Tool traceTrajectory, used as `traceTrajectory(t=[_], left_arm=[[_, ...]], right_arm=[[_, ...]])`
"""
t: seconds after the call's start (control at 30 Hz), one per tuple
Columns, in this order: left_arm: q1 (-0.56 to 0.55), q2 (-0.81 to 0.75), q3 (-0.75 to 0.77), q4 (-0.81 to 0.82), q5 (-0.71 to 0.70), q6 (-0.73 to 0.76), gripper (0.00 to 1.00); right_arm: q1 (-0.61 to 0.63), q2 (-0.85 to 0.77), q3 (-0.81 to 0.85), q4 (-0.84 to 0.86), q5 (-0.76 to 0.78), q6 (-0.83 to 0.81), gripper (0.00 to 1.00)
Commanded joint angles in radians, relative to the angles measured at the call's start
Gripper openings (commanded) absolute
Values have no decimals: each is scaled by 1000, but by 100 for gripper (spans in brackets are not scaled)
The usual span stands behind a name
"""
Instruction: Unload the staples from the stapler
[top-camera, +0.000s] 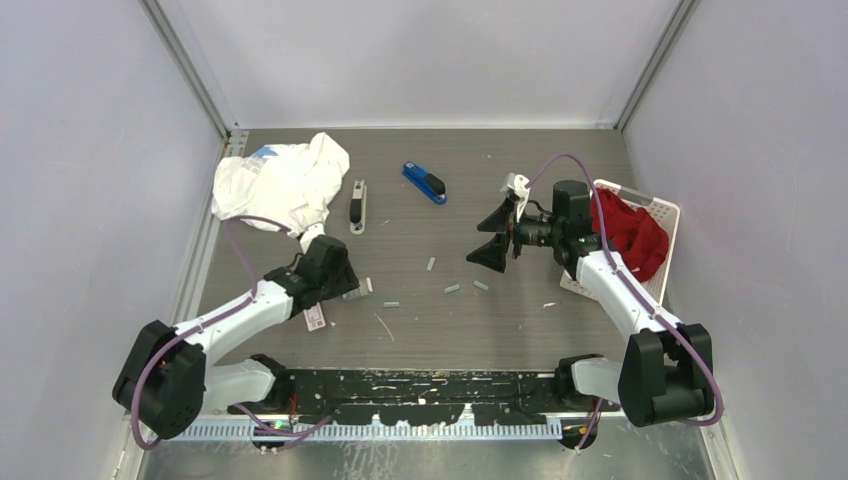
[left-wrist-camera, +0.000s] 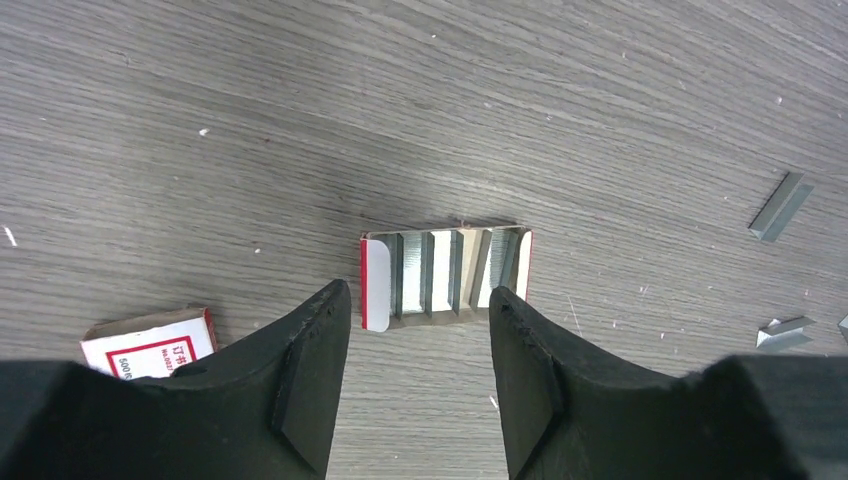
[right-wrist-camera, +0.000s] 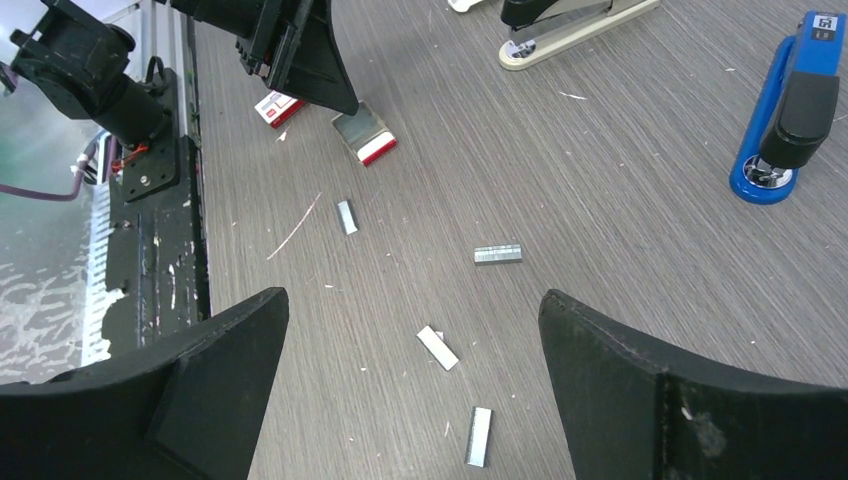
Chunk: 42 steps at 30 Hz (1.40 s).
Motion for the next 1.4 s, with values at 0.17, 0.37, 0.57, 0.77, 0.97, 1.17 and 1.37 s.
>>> traceTrajectory(t=[0.17,0.37,0.57,0.77,0.97,1.17,1.37], left_arm=[[-30,-167,44,-84,-44,121,52],[-28,-336,-12,-167,-49,134,49],[-20,-335,-90,-142,-94,113,37],[-10,-218,-72,-107,-105,145,30],[6,-136,-76,-36,-78,163,30],[21,-64,-63,8,-55,183,30],[30,0,-45,42,-44,197,29]], right_arm=[[-1,-43,34,64,-33,34,100],[7,-39,32,73,-40,48,100],[11,-37,31,79,-39,58,100],[19,-30,31,78,-29,61,100],[27,-27,34,76,-25,63,100],[37,-17,39,65,-17,59,100],[46,-10,43,61,-18,58,100]])
